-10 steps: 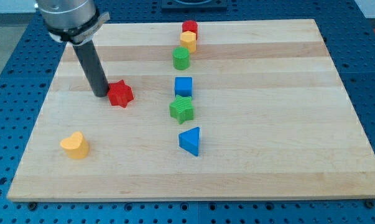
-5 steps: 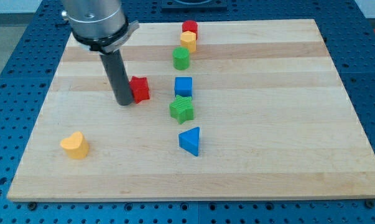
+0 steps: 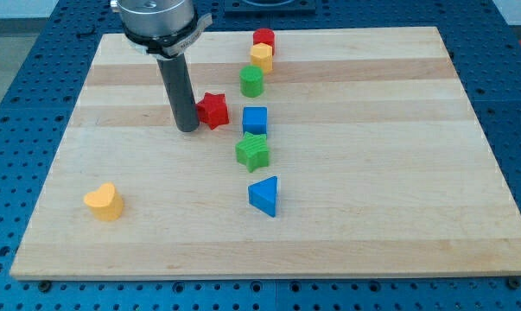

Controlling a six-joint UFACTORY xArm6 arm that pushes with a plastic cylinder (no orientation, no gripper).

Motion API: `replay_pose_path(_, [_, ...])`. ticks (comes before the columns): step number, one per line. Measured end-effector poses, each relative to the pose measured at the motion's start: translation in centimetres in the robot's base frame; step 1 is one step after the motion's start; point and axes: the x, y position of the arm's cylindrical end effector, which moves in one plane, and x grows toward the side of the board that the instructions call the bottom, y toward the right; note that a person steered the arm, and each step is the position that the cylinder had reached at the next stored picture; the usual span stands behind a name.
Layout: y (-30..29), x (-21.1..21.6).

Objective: Move the red star closer to the green circle

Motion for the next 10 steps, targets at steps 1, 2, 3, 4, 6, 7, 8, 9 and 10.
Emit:
replay_pose_path(1, [0.0, 0.0])
replay_pose_path(2, [0.3, -0.1])
replay_pose_path(3, [1.8, -0.1])
replay_pose_path(4, [2.9, -0.4])
replay_pose_path(6, [4.5, -1.2])
replay_pose_path(7, [5.0, -1.6])
replay_pose_path(8, [5.0, -1.7])
replay_pose_path(9, [5.0, -1.8])
replay_pose_path(10, [4.4, -2.3])
